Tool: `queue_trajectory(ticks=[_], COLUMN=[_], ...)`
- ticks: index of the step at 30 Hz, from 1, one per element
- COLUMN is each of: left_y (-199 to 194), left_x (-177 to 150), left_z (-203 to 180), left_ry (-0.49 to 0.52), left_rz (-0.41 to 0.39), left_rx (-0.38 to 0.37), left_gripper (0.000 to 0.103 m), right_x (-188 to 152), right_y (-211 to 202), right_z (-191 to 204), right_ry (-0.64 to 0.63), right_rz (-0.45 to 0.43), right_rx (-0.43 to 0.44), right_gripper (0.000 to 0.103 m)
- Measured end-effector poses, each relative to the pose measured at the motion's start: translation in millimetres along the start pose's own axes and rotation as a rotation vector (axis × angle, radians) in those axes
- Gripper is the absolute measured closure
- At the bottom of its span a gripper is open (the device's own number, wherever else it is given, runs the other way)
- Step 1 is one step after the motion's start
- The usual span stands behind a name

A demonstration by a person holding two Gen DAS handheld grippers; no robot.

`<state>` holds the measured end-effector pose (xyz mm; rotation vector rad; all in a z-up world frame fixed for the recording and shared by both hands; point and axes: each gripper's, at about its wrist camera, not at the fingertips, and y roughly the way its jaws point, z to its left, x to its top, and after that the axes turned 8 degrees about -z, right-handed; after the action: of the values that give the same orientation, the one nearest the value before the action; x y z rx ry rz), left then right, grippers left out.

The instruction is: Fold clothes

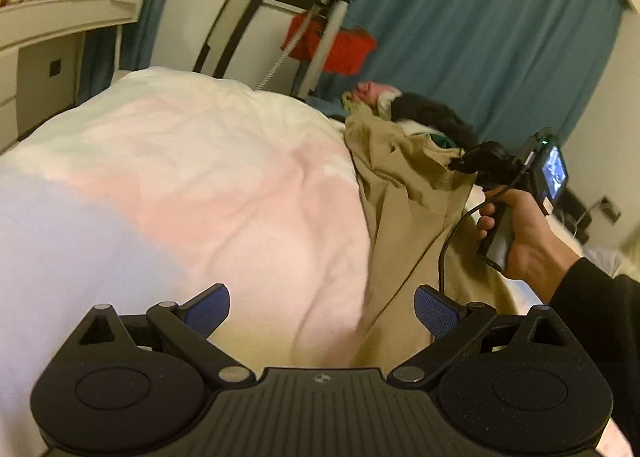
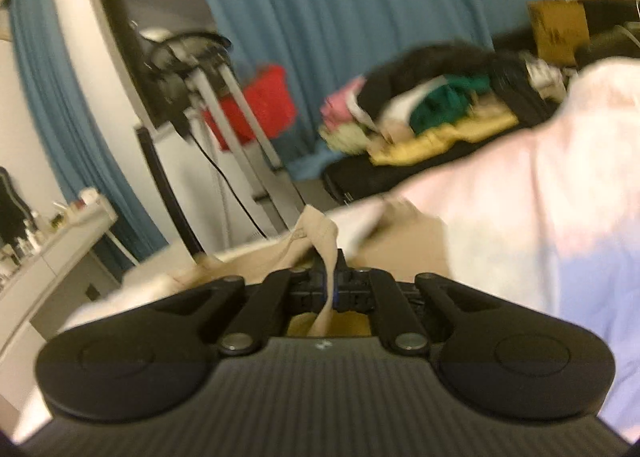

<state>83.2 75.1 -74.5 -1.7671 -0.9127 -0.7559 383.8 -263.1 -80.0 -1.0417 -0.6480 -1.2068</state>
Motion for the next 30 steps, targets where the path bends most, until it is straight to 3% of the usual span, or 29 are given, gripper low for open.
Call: queue_trajectory(ticks=[5,7,9,11,15,20,30], left_y=[29.4,37.7,37.5,31.9,14.0,-9.9,-81.3], left_x=[-3.0,0.1,2.3,5.7,7.5,9.2,-3.8], left_z=[-12.5,-15.0,-17.2,-17.3,-22.8,-32.1,-59.7], left_ry=[0.049,0.075,0.107,0.128,0.149,0.169,0.227], left_rz=[0.040,0.038,0.023,0.007,-0.018,-0.045,-0.090], left_rx=[0.016,0.022,0.033,0.035,0.026,0.028,-0.038], left_gripper=[0.004,0.004,0.004,0.004,0.004,0.004,0.004], right_x=[-17.3,-15.0,-13.4,-9.5,0.0,4.8,-24.4], right_y=[13.6,12.5,3.5,-13.6,-62.2,-151.1,-331.6], right_z=[-9.5,-4.9,3.0,12.4,31.9,51.9,58.6], right_ry=[-0.034,-0.065,-0.082,-0.113,-0.186,-0.224,-0.230], right_rz=[0.064,0.085,0.091,0.078,0.059,0.027,-0.006], right_rx=[0.022,0.019,0.031,0.049,0.077,0.091,0.113], right_gripper=[0.093,0.085,0.047,0.032,0.033,0.033,0.033])
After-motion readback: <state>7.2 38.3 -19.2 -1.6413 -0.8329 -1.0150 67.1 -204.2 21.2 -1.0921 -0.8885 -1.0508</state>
